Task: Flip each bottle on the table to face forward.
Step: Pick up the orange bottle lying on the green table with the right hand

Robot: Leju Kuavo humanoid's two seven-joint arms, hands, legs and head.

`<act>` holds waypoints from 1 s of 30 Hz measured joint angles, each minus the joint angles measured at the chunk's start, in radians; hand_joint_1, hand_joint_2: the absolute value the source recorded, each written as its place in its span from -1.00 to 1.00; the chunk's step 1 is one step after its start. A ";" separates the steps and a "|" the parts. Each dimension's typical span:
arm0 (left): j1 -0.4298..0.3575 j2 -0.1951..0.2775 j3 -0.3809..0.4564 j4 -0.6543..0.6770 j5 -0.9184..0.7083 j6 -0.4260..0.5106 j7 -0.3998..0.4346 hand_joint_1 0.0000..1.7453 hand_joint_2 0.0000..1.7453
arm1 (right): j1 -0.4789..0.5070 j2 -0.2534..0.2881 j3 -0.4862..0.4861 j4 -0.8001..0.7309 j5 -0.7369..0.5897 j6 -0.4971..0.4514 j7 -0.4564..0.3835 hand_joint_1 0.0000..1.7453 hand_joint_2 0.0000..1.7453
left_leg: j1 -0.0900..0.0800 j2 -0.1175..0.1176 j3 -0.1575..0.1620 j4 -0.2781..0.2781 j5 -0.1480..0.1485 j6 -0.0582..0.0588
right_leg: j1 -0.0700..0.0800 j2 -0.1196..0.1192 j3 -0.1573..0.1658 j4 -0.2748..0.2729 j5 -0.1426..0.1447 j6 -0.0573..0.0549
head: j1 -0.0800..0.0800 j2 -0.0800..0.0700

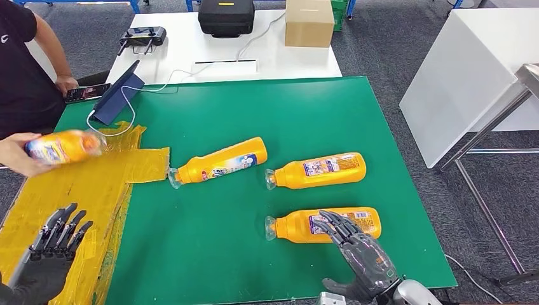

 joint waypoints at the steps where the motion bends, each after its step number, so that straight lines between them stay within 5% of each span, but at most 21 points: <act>1: 0.001 -0.002 0.001 -0.002 0.000 0.000 0.000 -1.00 -1.00 | 0.003 -0.003 -0.004 -0.003 0.001 0.000 0.001 -1.00 1.00 | 0.000 0.000 0.000 0.000 0.000 0.000 | 0.000 0.000 0.000 0.000 0.000 0.000 | 0.000 0.000; 9: 0.005 -0.016 0.013 -0.012 0.020 -0.011 0.022 -1.00 -1.00 | 0.028 -0.036 -0.078 -0.017 0.028 0.014 0.035 -1.00 1.00 | 0.000 0.000 0.001 0.000 0.000 0.000 | 0.000 0.000 0.001 0.000 0.000 0.000 | 0.000 0.000; 17: -0.003 -0.017 0.011 -0.017 0.058 -0.002 0.055 -1.00 -1.00 | -0.022 -0.028 -0.188 0.010 0.038 0.129 0.057 -1.00 1.00 | 0.000 0.001 0.002 0.000 0.000 0.000 | 0.000 0.000 0.001 0.000 0.000 0.000 | 0.000 0.000; 30: -0.034 -0.004 -0.019 -0.016 0.094 0.032 0.074 -1.00 -1.00 | -0.121 0.010 -0.192 0.109 0.061 0.210 0.071 -1.00 1.00 | 0.000 0.001 0.002 0.000 0.001 0.000 | 0.000 0.000 0.001 0.000 0.000 0.000 | 0.000 0.000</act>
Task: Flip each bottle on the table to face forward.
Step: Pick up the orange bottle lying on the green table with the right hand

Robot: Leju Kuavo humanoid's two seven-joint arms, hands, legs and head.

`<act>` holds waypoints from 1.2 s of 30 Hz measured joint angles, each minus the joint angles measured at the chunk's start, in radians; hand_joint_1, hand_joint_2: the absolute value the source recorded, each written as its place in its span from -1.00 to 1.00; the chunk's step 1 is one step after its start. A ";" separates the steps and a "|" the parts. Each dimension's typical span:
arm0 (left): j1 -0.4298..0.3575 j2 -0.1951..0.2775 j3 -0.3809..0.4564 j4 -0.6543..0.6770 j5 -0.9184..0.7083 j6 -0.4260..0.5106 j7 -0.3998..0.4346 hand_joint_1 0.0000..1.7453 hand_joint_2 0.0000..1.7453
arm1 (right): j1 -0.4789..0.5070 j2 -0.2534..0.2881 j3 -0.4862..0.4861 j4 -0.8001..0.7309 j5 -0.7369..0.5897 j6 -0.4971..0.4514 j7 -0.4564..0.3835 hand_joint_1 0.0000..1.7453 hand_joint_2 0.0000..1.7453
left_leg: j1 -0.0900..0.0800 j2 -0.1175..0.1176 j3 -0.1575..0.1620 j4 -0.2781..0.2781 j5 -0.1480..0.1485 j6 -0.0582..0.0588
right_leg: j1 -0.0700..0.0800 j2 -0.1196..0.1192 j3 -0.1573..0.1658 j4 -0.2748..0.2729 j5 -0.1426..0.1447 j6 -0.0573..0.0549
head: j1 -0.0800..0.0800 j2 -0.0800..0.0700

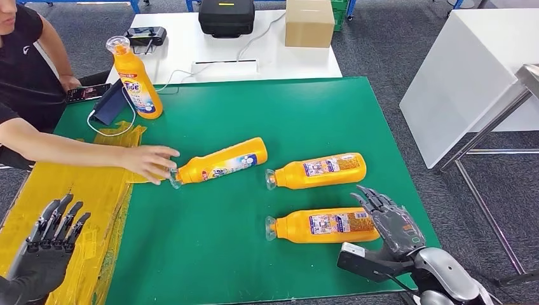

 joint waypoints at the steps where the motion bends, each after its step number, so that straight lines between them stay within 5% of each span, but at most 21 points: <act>1: -0.006 0.004 -0.007 0.001 0.006 0.006 0.003 -1.00 -1.00 | -0.014 0.004 0.008 0.015 0.003 0.008 0.003 -1.00 1.00 | 0.000 0.000 0.000 0.000 0.000 0.000 | 0.000 0.000 0.000 0.000 0.000 0.000 | 0.000 0.000; 27: -0.102 0.073 -0.146 0.058 0.084 0.078 0.041 -1.00 -1.00 | -0.232 0.040 0.239 0.283 0.013 0.093 0.058 -0.99 1.00 | 0.000 0.000 0.000 0.000 0.001 0.000 | 0.000 0.000 0.000 0.000 0.000 0.000 | 0.000 0.000; 31: -0.129 0.075 -0.161 0.069 0.093 0.092 0.057 -1.00 -1.00 | -0.263 0.006 0.278 0.309 0.040 0.161 0.082 1.00 1.00 | 0.000 -0.001 0.000 0.000 0.001 0.000 | 0.000 0.000 0.000 0.000 0.000 0.000 | 0.000 0.000; 36: -0.176 0.083 -0.189 0.090 0.118 0.113 0.085 -1.00 -1.00 | -0.308 -0.070 0.333 0.325 0.035 0.256 0.086 1.00 1.00 | -0.001 -0.001 0.001 0.001 0.001 0.001 | 0.000 0.000 0.002 0.000 0.001 0.001 | 0.000 0.000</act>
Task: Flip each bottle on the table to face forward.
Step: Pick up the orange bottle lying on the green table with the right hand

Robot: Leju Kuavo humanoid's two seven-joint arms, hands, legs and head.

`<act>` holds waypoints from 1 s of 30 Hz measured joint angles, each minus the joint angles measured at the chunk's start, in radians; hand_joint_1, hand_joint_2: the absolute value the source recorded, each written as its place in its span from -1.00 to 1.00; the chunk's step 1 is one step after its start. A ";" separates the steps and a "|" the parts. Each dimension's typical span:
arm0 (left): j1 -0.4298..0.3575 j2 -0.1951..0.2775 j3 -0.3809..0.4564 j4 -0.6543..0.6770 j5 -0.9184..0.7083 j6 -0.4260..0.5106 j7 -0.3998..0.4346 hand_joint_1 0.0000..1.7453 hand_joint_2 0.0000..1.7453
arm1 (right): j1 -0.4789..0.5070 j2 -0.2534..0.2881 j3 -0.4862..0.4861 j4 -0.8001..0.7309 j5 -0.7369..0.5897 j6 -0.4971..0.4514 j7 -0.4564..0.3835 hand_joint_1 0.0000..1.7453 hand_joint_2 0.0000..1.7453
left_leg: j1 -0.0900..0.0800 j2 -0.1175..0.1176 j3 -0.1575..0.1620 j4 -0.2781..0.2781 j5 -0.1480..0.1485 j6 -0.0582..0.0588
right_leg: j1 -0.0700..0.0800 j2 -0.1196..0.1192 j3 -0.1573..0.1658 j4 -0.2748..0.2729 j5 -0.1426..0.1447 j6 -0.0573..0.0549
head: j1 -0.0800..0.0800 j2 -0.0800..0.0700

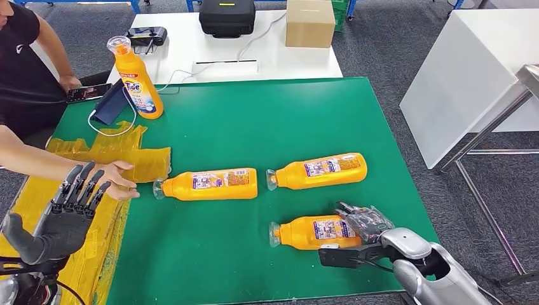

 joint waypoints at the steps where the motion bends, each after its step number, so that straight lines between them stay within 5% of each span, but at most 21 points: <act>1: -0.006 0.002 -0.004 0.004 0.003 0.001 0.001 -1.00 -1.00 | -0.004 -0.013 0.007 0.000 -0.007 0.007 -0.002 1.00 1.00 | 0.000 0.000 0.001 0.000 0.000 0.000 | 0.000 0.000 0.000 0.000 0.000 0.000 | 0.000 0.000; 9: -0.021 0.006 -0.027 0.025 0.002 0.026 0.017 -1.00 -1.00 | -0.032 -0.048 0.040 0.001 -0.072 -0.001 0.034 1.00 1.00 | 0.000 0.000 0.001 0.000 0.000 0.000 | 0.000 0.000 0.001 0.000 0.000 0.000 | 0.000 0.000; 16: 0.026 -0.027 -0.030 0.009 -0.014 0.126 0.060 -1.00 -1.00 | -0.044 0.072 0.012 0.004 -0.179 -0.142 0.100 1.00 1.00 | 0.001 0.001 0.001 0.000 0.000 -0.001 | 0.001 0.001 0.001 0.000 0.000 0.000 | 0.000 0.000; 20: 0.041 -0.043 -0.029 -0.002 -0.005 0.140 0.073 -1.00 1.00 | -0.051 0.112 0.003 -0.001 -0.201 -0.153 0.103 1.00 1.00 | 0.001 -0.001 -0.001 0.000 0.000 -0.001 | 0.001 0.000 0.001 0.001 0.000 0.000 | 0.000 0.000; 30: 0.051 -0.182 -0.079 -0.070 0.075 0.276 0.155 -1.00 1.00 | -0.154 0.370 -0.058 -0.051 -0.490 -0.295 0.134 1.00 1.00 | 0.001 -0.001 -0.001 0.000 0.002 -0.001 | 0.001 0.000 -0.001 0.001 0.000 0.000 | 0.000 0.000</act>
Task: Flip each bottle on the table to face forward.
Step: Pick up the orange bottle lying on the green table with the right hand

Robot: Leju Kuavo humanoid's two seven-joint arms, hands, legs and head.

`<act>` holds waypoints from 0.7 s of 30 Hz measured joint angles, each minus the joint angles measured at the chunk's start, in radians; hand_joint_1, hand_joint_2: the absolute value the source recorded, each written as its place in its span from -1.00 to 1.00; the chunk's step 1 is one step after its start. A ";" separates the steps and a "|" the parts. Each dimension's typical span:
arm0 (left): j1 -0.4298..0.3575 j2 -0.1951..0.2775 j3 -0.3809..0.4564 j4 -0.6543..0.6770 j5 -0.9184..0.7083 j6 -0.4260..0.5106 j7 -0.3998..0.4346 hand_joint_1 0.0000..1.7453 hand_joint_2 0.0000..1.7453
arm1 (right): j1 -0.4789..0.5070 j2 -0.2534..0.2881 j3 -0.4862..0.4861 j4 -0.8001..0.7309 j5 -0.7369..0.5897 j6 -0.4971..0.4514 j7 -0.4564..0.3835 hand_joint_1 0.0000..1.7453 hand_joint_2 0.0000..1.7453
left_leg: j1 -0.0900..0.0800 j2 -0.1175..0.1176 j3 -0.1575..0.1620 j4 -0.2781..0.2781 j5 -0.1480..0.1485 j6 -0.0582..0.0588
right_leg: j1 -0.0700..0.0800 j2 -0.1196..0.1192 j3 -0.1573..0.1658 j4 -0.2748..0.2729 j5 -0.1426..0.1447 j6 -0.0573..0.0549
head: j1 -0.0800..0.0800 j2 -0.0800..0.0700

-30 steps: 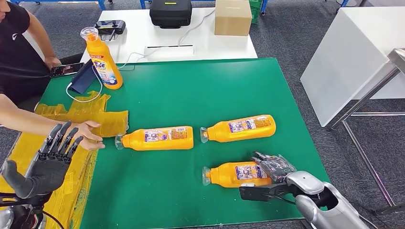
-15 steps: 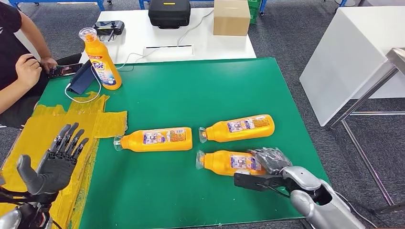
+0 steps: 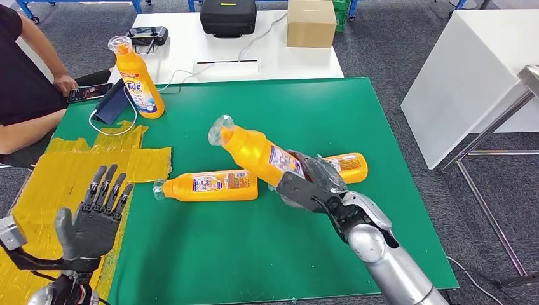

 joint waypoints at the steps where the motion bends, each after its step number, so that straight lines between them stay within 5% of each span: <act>1: -0.005 -0.011 -0.018 -0.008 -0.006 0.016 0.003 -1.00 1.00 | -0.014 0.023 -0.002 0.008 -0.017 -0.004 0.003 1.00 1.00 | 0.000 0.000 0.000 0.000 0.000 0.000 | 0.000 0.000 0.000 0.000 0.000 0.000 | 0.000 0.000; 7: -0.045 -0.046 -0.116 -0.036 -0.018 0.059 0.014 -1.00 1.00 | -0.047 0.130 0.004 0.078 -0.039 -0.024 -0.003 1.00 1.00 | 0.000 0.000 0.000 0.000 0.000 0.000 | 0.000 0.000 0.001 0.000 0.000 0.000 | 0.000 0.000; 21: -0.083 -0.057 -0.180 -0.045 -0.029 0.060 0.014 -1.00 1.00 | -0.075 0.219 0.072 0.182 -0.017 -0.018 -0.003 1.00 1.00 | 0.000 0.001 -0.001 0.000 0.000 0.000 | 0.000 0.000 -0.001 0.001 0.000 0.000 | 0.000 0.000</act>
